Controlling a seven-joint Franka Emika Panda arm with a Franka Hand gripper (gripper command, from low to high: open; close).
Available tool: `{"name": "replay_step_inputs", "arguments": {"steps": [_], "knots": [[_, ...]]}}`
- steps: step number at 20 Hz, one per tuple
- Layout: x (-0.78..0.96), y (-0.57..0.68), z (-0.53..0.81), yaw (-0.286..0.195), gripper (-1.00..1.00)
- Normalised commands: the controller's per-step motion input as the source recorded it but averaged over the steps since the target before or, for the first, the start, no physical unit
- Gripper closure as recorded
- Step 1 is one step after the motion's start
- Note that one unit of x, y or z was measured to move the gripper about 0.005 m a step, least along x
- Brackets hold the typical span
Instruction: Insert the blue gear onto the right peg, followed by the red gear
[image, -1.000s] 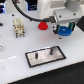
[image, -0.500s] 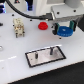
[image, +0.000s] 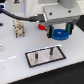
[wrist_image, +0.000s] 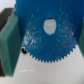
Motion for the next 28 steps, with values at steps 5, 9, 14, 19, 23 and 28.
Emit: {"name": "replay_step_inputs", "arguments": {"steps": [5,9,14,19,23,28], "knots": [[0.52,-0.24,0.06,0.000,1.00],[0.33,-0.24,-0.03,0.000,1.00],[0.27,-0.15,-0.04,0.000,1.00],[0.21,-0.06,-0.08,0.000,1.00],[0.27,-0.01,-0.06,0.000,1.00],[0.26,0.00,0.04,0.000,1.00]]}}
